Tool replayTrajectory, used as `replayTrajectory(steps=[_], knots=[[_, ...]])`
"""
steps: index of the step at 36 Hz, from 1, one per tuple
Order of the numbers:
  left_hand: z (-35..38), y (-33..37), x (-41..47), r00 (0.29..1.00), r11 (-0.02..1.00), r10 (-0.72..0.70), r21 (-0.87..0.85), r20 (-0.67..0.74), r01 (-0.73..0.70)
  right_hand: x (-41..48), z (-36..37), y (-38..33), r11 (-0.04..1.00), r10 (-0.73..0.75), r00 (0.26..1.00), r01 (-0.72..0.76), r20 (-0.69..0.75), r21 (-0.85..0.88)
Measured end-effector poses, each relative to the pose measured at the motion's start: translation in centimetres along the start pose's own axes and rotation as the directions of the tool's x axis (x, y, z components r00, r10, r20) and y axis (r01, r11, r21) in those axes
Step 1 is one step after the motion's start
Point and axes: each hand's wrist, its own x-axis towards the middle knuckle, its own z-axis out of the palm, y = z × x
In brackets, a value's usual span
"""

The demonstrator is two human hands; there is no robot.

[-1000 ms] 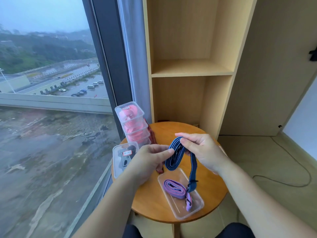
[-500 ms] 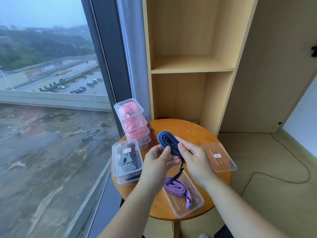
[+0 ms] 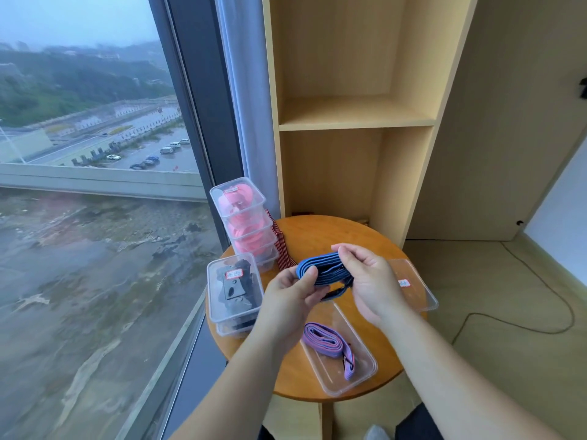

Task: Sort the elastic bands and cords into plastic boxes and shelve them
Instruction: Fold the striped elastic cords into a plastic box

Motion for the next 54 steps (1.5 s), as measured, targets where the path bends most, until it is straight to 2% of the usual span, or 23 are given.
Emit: replayTrajectory(steps=[3, 5, 8, 10, 15, 20, 24, 26, 29, 34, 37, 39, 41, 45, 47, 51, 54], knots=[[-0.2, -0.7, -0.3, 0.999, 0.973, 0.041, 0.229, -0.029, -0.034, -0.4, 0.2, 0.4, 0.99, 0.068, 0.996, -0.059, -0.063, 0.127], [-0.6, -0.9, -0.3, 0.999, 0.943, -0.017, 0.333, -0.032, 0.027, -0.5, 0.2, 0.5, 0.988, 0.085, 0.994, -0.075, -0.072, 0.137], [-0.9, -0.9, -0.5, 0.985, 0.958, -0.168, 0.241, 0.037, 0.154, -0.4, 0.3, 0.5, 0.987, 0.08, 0.995, -0.071, -0.061, 0.141], [-0.9, -0.7, -0.6, 0.978, 0.965, -0.199, 0.189, 0.065, 0.183, -0.4, 0.3, 0.6, 0.984, 0.085, 0.995, -0.075, -0.055, 0.16], [-1.0, -0.9, -0.5, 0.984, 0.985, -0.165, 0.053, 0.07, 0.161, -0.6, 0.2, 1.2, 0.997, 0.051, 0.997, -0.047, -0.062, 0.059], [-1.4, -1.5, -0.2, 0.986, 0.986, -0.153, 0.078, 0.064, 0.148, -0.9, -0.5, 2.0, 0.994, 0.055, 0.997, -0.06, -0.054, -0.087], [-1.8, -1.7, 0.3, 0.982, 0.979, -0.188, 0.08, 0.031, 0.185, -1.0, -1.6, 2.6, 0.956, 0.091, 0.993, -0.067, 0.072, -0.286], [-2.1, -1.9, 0.6, 0.979, 0.976, -0.202, 0.09, 0.011, 0.2, -1.1, -2.8, 3.0, 0.907, 0.135, 0.971, -0.042, 0.196, -0.419], [-2.6, -2.2, 1.0, 0.967, 0.959, -0.256, 0.119, -0.015, 0.255, -1.3, -4.6, 3.6, 0.743, 0.174, 0.933, 0.086, 0.315, -0.664], [-3.2, -3.8, 1.2, 0.931, 0.907, -0.358, 0.214, -0.068, 0.364, -1.3, -5.6, 4.9, 0.544, 0.131, 0.894, 0.297, 0.429, -0.785], [-3.8, -4.9, 1.3, 0.921, 0.862, -0.372, 0.325, -0.118, 0.389, -1.6, -6.0, 6.1, 0.409, 0.168, 0.883, 0.343, 0.439, -0.846], [-4.1, -5.5, 1.4, 0.934, 0.797, -0.321, 0.489, -0.155, 0.355, -2.0, -6.0, 7.0, 0.333, 0.191, 0.885, 0.35, 0.426, -0.876], [-4.4, -6.2, 1.5, 0.956, 0.682, -0.259, 0.676, -0.137, 0.281, -2.2, -6.0, 7.7, 0.308, 0.214, 0.89, 0.331, 0.404, -0.892], [-5.6, -7.0, 1.5, 0.972, 0.367, -0.23, 0.929, 0.038, 0.051, -2.5, -6.1, 9.1, 0.425, 0.299, 0.886, 0.209, 0.355, -0.88], [-6.3, -7.0, 1.5, 0.949, 0.205, -0.284, 0.976, 0.134, -0.076, -2.7, -6.2, 9.7, 0.449, 0.33, 0.88, 0.171, 0.341, -0.877], [-7.0, -7.1, 1.8, 0.936, -0.1, -0.3, 0.97, 0.184, -0.222, -2.9, -6.3, 10.8, 0.49, 0.428, 0.834, 0.11, 0.348, -0.865], [-7.1, -7.1, 2.3, 0.936, -0.235, -0.289, 0.933, 0.199, -0.271, -2.7, -6.2, 11.1, 0.439, 0.465, 0.807, 0.146, 0.363, -0.887]])
